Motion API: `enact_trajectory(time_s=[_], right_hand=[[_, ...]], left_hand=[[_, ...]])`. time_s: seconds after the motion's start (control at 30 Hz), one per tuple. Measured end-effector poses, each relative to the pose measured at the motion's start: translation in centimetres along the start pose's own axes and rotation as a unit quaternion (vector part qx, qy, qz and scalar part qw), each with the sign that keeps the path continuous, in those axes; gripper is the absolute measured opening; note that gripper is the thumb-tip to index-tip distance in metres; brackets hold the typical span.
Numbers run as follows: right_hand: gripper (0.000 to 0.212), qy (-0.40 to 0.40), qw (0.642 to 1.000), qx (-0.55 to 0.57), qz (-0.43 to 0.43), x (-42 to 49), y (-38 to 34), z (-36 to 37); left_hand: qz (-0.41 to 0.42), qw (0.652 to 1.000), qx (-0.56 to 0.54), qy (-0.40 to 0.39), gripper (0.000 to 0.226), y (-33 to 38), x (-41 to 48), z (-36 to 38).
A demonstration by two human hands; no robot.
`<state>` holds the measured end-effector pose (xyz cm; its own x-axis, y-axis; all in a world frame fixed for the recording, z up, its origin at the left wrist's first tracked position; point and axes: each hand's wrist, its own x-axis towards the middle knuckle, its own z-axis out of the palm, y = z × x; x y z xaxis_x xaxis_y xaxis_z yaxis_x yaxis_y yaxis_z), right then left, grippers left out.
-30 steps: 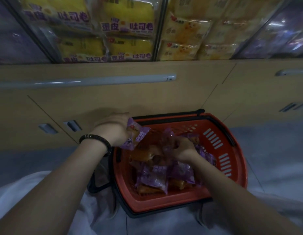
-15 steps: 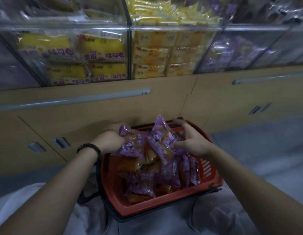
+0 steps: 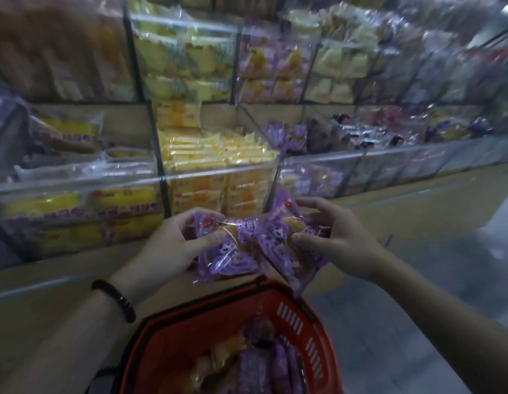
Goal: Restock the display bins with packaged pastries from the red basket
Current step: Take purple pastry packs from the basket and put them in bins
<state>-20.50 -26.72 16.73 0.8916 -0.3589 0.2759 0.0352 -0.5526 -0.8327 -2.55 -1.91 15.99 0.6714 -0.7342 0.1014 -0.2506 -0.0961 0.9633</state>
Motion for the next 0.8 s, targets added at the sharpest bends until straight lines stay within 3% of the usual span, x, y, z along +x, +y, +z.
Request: enact_trajectory(time_s=[0.23,0.3,0.37,0.63,0.8], right_hand=[[0.029,0.086,0.979,-0.126,-0.132,4.4,-4.7,-9.8],[0.031,0.107,0.963,-0.196,-0.149,6.2,-5.1,-11.8],[0.039,0.13,0.935,-0.29,-0.16,8.5,-5.1,-13.7],[0.04,0.12,0.87,-0.471,-0.082,19.7,-4.0,-17.4],[0.029,0.013,0.833,-0.553,-0.033,26.3,-1.7,-15.5]], left_hand=[[0.161,0.984,0.078,0.016,0.03,11.8,7.0,-0.9],[0.171,0.983,0.058,0.041,0.037,13.6,10.0,-0.7],[0.177,0.981,0.041,0.064,0.029,14.4,13.7,-0.5],[0.21,0.961,0.06,0.168,0.024,13.3,26.5,1.0],[0.248,0.935,0.105,0.23,0.028,10.3,30.8,1.1]])
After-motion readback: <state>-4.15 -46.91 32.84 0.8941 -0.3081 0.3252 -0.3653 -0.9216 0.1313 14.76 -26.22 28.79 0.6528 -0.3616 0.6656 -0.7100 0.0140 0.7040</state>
